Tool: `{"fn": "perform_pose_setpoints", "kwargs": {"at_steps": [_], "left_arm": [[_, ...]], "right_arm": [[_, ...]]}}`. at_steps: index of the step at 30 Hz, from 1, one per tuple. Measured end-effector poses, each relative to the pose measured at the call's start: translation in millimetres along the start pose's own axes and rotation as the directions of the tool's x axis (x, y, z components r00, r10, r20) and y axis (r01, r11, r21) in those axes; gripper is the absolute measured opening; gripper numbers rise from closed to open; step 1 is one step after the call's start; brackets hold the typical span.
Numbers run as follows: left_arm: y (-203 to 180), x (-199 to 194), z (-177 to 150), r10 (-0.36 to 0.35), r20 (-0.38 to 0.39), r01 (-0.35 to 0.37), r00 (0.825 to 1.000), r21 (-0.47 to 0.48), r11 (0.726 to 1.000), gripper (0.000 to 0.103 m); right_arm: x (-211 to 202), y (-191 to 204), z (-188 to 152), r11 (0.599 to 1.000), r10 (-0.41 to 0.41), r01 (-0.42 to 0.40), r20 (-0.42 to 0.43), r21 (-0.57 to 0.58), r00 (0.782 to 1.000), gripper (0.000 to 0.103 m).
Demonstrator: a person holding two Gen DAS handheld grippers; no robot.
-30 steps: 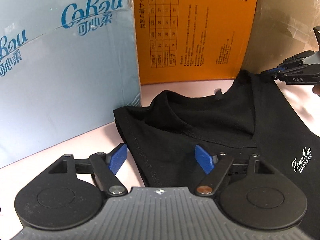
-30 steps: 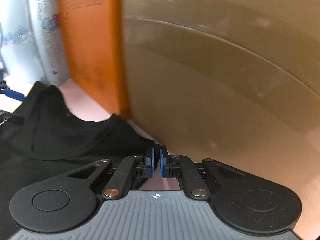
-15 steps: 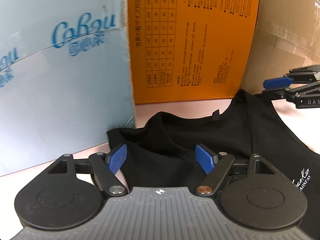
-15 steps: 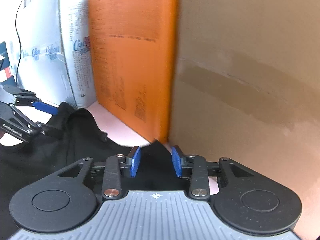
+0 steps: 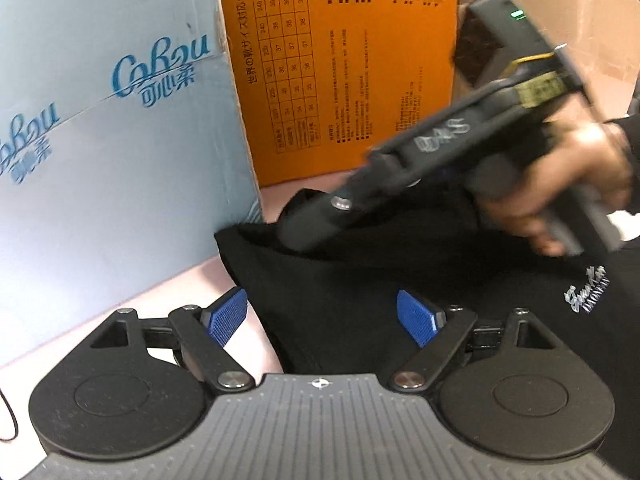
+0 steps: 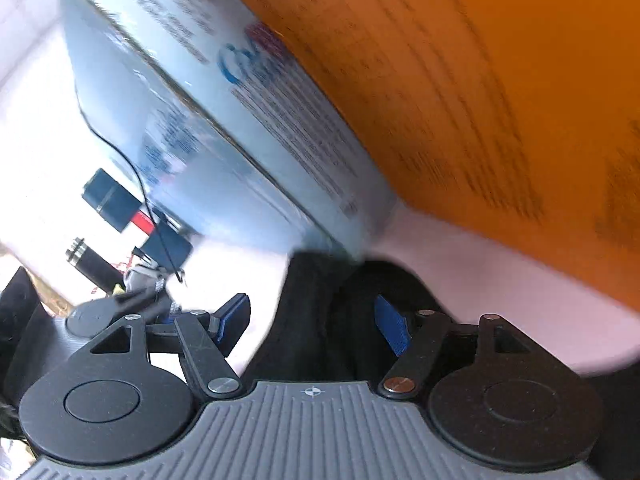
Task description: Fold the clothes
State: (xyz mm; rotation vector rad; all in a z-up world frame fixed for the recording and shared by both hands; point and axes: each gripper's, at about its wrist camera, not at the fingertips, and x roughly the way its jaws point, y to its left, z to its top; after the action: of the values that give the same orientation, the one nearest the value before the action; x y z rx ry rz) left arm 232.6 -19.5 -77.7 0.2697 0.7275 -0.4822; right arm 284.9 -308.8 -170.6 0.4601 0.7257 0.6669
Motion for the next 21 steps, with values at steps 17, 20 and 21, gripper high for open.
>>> {"fn": "perform_pose_setpoints", "kwargs": {"at_steps": [17,20,21], "left_arm": [[-10.6,-56.8,-64.0,0.165,-0.064,-0.172,0.984,-0.132,0.976,0.086],[-11.2,-99.7,-98.7,0.187,-0.079,-0.2,0.979,-0.214,0.956,0.086],[-12.2,-116.4,-111.8,0.18,-0.079,-0.195,0.98,-0.25,0.949,0.086]], "right_arm": [[-196.4,74.4,-120.5,0.959,-0.27,0.256,0.13,0.119,0.954,0.089],[-266.2,112.7,-187.7,0.926,-0.343,0.306,0.153,0.222,0.927,0.09],[-290.5,124.6,-210.1,0.909,-0.374,0.327,0.161,0.258,0.913,0.091]]}}
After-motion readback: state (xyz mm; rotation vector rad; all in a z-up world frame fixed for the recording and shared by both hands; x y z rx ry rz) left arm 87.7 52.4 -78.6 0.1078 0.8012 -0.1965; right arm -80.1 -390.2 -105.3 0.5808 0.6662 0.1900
